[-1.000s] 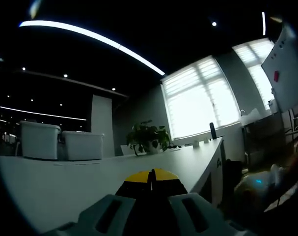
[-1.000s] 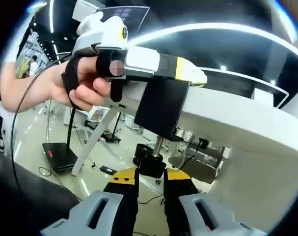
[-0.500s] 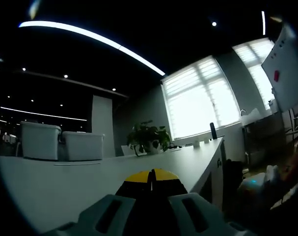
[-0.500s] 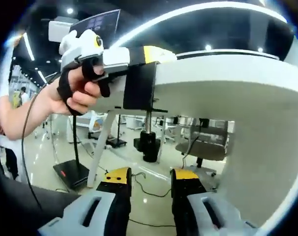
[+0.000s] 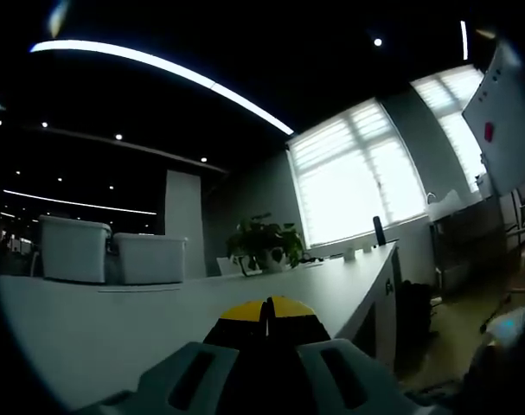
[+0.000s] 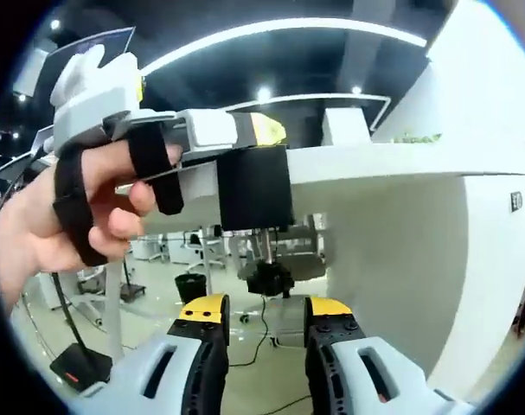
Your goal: Clamp the fixed fixture on the desktop, loosen the retaining clip, secure it to the edge of the desk, and tighten the retaining clip.
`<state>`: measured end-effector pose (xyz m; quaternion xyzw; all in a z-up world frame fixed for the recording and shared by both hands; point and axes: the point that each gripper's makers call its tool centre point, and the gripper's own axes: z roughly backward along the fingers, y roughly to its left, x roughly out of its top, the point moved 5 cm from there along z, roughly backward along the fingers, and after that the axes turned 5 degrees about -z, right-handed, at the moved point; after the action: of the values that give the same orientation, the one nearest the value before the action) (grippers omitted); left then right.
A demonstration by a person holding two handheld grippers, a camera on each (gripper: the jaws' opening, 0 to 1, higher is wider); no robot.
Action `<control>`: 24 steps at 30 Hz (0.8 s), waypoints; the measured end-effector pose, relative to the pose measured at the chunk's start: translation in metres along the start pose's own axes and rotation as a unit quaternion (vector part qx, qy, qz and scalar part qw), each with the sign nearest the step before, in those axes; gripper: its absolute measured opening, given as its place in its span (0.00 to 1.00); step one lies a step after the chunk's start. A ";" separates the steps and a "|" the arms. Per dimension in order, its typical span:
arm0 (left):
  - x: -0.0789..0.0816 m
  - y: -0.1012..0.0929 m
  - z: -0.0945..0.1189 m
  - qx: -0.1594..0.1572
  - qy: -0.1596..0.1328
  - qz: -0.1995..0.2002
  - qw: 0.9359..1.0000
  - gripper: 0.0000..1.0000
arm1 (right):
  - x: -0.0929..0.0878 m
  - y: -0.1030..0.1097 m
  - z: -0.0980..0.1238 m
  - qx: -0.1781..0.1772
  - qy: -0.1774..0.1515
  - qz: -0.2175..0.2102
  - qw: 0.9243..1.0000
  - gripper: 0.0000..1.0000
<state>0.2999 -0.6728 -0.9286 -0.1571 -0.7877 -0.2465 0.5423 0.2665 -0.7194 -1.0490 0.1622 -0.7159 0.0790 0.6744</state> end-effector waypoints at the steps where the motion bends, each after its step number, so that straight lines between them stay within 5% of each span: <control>1: 0.000 0.000 0.000 -0.001 0.000 0.000 1.000 0.01 | 0.002 0.000 -0.003 -0.003 -0.003 -0.001 1.000 0.33; 4: 0.000 0.000 -0.001 -0.003 0.001 0.001 1.000 0.01 | 0.002 0.000 -0.015 -0.003 -0.002 -0.028 1.000 0.32; 13: 0.000 0.000 -0.002 -0.007 0.001 0.000 1.000 0.01 | -0.006 0.008 -0.022 -0.010 -0.003 0.009 1.000 0.33; 17: 0.000 0.000 -0.002 -0.007 0.001 0.000 1.000 0.01 | -0.004 0.001 -0.025 -0.021 -0.010 0.017 1.000 0.25; 24: 0.000 0.000 -0.002 -0.006 -0.001 -0.002 1.000 0.01 | -0.005 -0.002 -0.026 0.000 -0.012 0.022 1.000 0.25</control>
<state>0.3018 -0.6741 -0.9276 -0.1589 -0.7869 -0.2525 0.5401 0.2914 -0.7119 -1.0524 0.1476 -0.7271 0.0923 0.6641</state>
